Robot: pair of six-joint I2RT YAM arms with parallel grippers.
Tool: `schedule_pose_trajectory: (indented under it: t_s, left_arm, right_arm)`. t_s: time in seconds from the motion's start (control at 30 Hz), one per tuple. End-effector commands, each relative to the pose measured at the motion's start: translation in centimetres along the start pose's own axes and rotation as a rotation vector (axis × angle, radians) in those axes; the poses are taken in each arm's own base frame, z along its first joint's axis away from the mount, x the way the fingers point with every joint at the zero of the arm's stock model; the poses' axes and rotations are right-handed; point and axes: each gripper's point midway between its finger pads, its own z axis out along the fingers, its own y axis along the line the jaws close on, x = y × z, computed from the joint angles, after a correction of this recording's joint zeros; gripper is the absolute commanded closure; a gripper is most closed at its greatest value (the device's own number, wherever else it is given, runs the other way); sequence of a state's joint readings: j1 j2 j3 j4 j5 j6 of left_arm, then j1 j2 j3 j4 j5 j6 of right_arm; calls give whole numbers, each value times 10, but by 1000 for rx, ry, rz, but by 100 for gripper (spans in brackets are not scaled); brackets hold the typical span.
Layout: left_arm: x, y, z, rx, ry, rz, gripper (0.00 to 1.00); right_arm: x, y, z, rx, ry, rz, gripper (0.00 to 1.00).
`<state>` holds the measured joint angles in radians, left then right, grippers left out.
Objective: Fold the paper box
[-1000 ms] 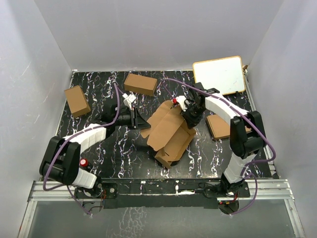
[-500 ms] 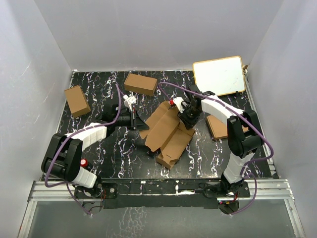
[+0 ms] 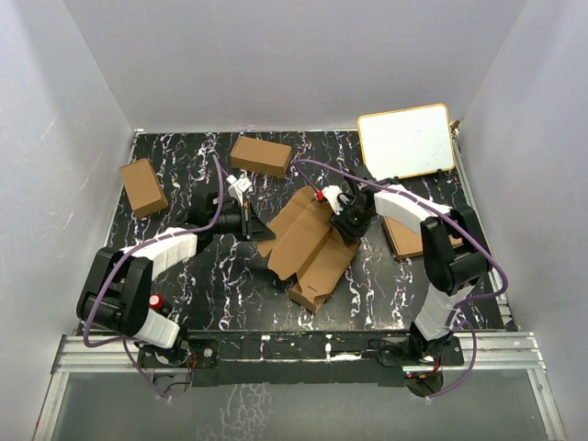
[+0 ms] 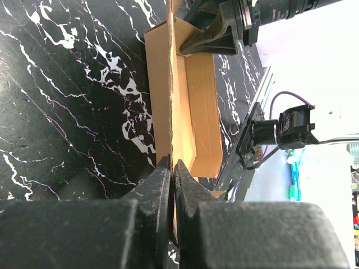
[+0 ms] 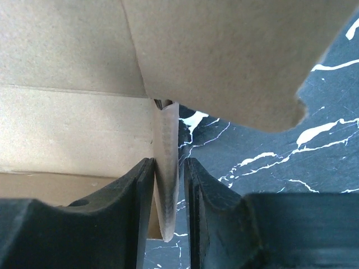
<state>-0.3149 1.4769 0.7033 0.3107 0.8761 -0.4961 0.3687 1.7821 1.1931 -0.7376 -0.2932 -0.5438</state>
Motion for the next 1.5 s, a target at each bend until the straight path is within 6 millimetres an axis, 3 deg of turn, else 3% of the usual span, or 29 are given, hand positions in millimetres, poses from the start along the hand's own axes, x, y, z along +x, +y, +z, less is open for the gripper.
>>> schedule_pose_trajectory:
  t_s: [0.0,0.13,0.17,0.2,0.23,0.47,0.63,0.83,1.17,1.47]
  left_arm:
    - [-6,-14,-6,52,-19,47,100]
    - [-5,-14,-6,54,-17,47,100]
    - [-5,-14,-6,55,-17,46,100]
    - [-5,-13,-6,55,-14,44,100]
    - [-5,-14,-6,57,-14,46,100]
    - [-4,-12,-5,50,-11,42,100]
    - [-3,-11,-5,50,-9,41,100]
    - [-4,-10,-5,51,-10,40,100]
    - [-4,-9,-5,52,-9,32,100]
    - [-3,-8,-4,57,-2,19,100]
  right_arm:
    - [-23,-9,-15,76,-116,-29,67]
    - [-25,-13,-14,109,-147,-25,70]
    - [-26,-14,-14,119,-153,-21,74]
    - [-25,-16,-13,130,-154,-13,88]
    - [-24,-18,-12,146,-151,-5,92]
    - [-11,-31,-11,235,-117,9,92]
    - [-9,-36,-13,265,-105,8,86]
    - [-13,-16,-8,147,-128,-9,71]
    - [-27,-11,-15,115,-171,-13,64]
    - [-32,-13,-16,127,-195,-8,65]
